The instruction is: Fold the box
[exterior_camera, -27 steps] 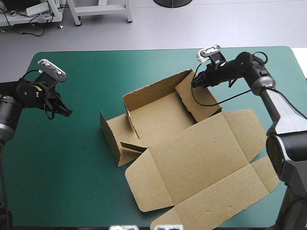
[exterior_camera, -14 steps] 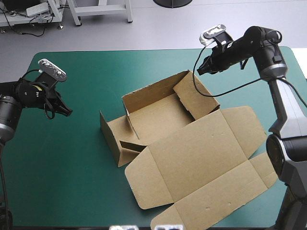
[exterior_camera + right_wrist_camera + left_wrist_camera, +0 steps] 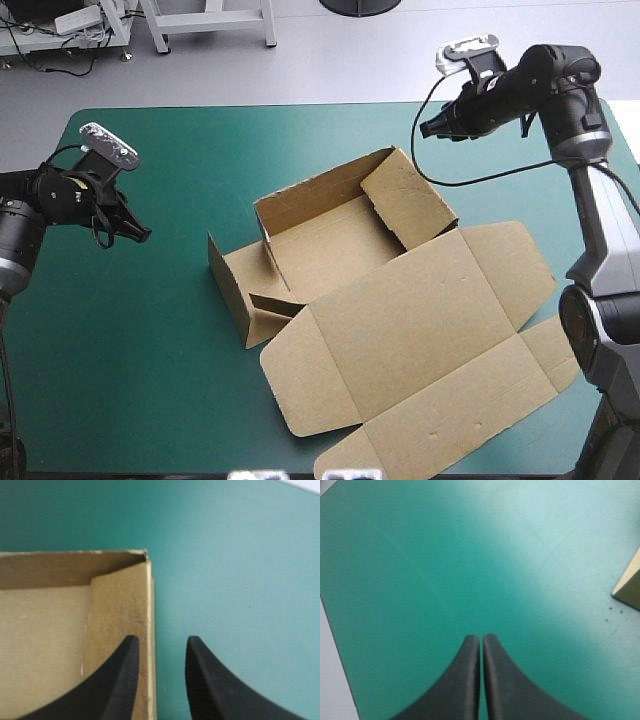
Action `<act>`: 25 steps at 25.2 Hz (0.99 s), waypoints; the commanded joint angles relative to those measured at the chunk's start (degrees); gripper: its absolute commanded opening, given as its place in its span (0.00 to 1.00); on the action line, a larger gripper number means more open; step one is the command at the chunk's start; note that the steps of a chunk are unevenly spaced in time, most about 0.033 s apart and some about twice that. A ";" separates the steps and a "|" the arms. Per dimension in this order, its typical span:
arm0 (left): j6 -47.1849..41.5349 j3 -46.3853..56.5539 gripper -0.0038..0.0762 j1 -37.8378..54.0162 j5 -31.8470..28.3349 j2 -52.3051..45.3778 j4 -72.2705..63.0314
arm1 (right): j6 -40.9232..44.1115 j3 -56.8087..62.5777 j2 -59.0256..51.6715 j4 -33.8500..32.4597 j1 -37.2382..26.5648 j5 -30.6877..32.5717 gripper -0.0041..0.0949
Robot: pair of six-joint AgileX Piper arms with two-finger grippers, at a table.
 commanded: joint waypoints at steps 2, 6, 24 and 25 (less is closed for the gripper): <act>-0.29 -1.81 0.07 0.18 -2.78 -1.80 -2.21 | -1.95 4.52 -2.36 -0.82 -0.01 0.57 0.35; -0.29 -1.81 0.07 0.18 -2.29 -1.80 -2.21 | -2.65 5.12 -0.63 0.60 -0.01 0.57 0.35; 0.05 -1.81 0.07 0.18 -2.40 -1.80 -2.21 | -5.56 9.85 2.04 8.01 -0.01 0.57 0.35; 0.05 -1.81 0.07 0.18 -2.40 -1.80 -2.21 | -5.69 10.12 2.34 8.01 -0.01 0.57 0.35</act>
